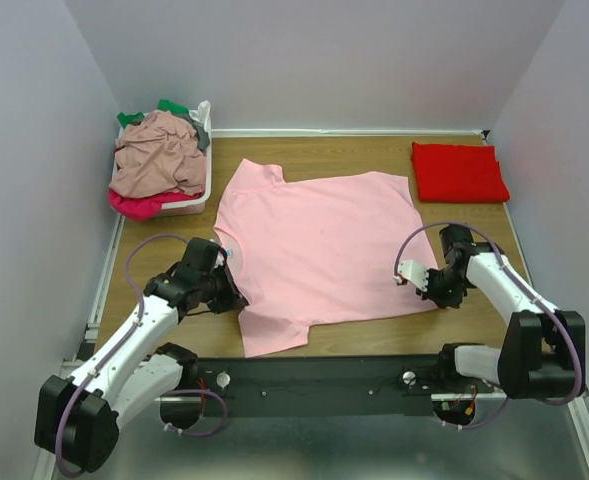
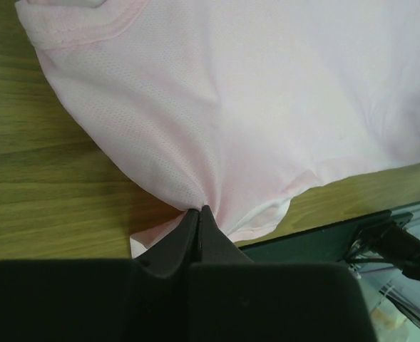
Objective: Fold and stack the t-shirts
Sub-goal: Flatten the tshirt out
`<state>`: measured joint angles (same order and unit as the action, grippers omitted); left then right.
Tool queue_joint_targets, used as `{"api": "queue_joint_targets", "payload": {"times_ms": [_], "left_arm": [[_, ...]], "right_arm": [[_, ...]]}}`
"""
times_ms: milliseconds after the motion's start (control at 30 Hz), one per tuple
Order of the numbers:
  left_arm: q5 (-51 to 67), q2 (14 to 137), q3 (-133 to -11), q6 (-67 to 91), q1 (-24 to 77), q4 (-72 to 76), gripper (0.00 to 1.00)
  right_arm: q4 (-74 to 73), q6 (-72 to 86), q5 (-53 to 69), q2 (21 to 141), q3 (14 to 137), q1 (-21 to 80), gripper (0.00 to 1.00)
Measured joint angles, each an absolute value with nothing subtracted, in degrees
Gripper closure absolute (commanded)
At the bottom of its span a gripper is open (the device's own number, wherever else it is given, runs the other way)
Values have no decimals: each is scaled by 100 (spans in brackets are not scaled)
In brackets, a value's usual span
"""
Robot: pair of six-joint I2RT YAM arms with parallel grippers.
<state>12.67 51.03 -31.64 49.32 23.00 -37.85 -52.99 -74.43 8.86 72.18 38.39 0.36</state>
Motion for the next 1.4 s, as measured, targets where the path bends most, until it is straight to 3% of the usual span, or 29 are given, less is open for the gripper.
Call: {"api": "queue_joint_targets", "payload": {"times_ms": [100, 133, 167, 233, 267, 367, 400, 567, 833, 1067, 1400], "left_arm": [[1507, 4976, -3135, 4906, 2303, -3830, 100], [1570, 4943, -3135, 4884, 2303, -3848, 100], [1653, 4899, -3135, 4851, 2303, -3865, 100], [1922, 4823, -3118, 4711, 2305, -3841, 86], [2104, 4783, -3089, 4598, 2307, -3795, 76], [2580, 4694, -3006, 4392, 2314, -3712, 61], [2685, 4654, -3006, 4322, 2314, -3704, 49], [2884, 4316, -3194, 4038, 2324, -3662, 39], [2324, 4602, -4449, 3232, 2327, -2635, 19], [921, 6545, -5699, 1695, 2102, -974, 18], [12, 9500, -7579, 244, 1420, -635, 18]], "right_arm": [[-5638, -7533, 840, 7022, 3861, 36, 78], [-5765, -7544, 840, 6960, 3913, 36, 62], [-5846, -7524, 845, 6923, 3979, 36, 57], [-6029, -7363, 895, 6923, 4285, 36, 44], [-6058, -7216, 952, 6943, 4521, 36, 43], [-6097, -6890, 1219, 7072, 5216, 36, 40], [-6095, -6764, 1358, 7142, 5454, 36, 38], [-5916, -6001, 2349, 7719, 6198, 36, 34], [-5089, -4661, 4191, 8735, 6285, 36, 33], [-4447, -3981, 4777, 8722, 6082, 36, 32], [-4040, -3732, 4757, 8381, 5730, -106, 32]]}}
